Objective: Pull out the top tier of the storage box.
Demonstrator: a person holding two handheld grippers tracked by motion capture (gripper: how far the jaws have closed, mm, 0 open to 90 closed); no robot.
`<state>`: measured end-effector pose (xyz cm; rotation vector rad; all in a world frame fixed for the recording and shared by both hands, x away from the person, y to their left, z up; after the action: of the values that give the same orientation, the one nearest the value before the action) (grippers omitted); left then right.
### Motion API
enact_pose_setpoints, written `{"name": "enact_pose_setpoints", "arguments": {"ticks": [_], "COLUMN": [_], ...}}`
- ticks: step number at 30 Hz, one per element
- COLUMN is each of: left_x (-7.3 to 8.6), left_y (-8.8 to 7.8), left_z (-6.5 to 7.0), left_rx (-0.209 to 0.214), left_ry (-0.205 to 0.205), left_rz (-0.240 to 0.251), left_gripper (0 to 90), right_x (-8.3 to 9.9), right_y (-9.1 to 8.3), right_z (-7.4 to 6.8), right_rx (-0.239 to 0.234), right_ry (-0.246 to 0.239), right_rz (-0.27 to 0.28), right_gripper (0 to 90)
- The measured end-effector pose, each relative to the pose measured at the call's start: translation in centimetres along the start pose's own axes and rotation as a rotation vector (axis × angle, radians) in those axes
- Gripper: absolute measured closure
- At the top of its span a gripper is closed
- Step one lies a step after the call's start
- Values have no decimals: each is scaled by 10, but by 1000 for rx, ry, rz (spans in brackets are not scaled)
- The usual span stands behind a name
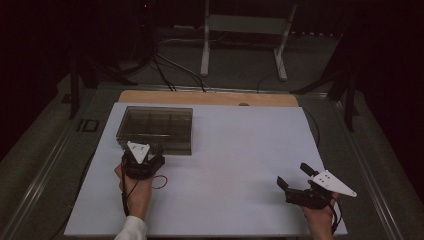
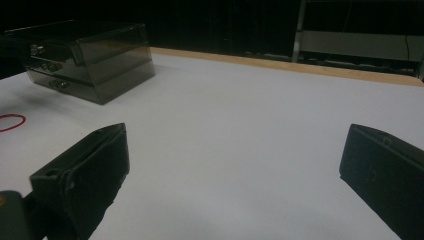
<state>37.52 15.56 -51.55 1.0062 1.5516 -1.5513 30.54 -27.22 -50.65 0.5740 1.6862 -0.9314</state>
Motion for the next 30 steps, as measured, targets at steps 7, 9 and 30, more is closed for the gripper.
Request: {"name": "enact_pose_setpoints", "arguments": {"ticks": [7, 9, 30], "left_x": [0, -1, -16], "left_y": [-3, -5, -24], "left_z": [-5, -8, -12], "left_rx": [61, 99, 404], "left_ry": [8, -8, 78], "left_rz": [-33, -38, -42], "left_gripper": [10, 10, 11], "right_x": [0, 0, 0], "right_y": [0, 0, -1], "right_z": [-1, 0, 1], "right_rx": [0, 2, 2], "right_ry": [-2, 1, 4], "right_rz": [-2, 0, 2], "right_gripper": [0, 0, 0]}}
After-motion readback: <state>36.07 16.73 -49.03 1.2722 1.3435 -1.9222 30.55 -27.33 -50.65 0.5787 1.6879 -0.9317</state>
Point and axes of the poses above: each handheld gripper's, and its own axes: y roughly forward along the jaws, x roughly out of its underside, z roughly to its right, the point moved 9 cm from there along y, roughly forward along the jaws, and after that the axes turned 7 degrees about -x, right-handed, at the moved point
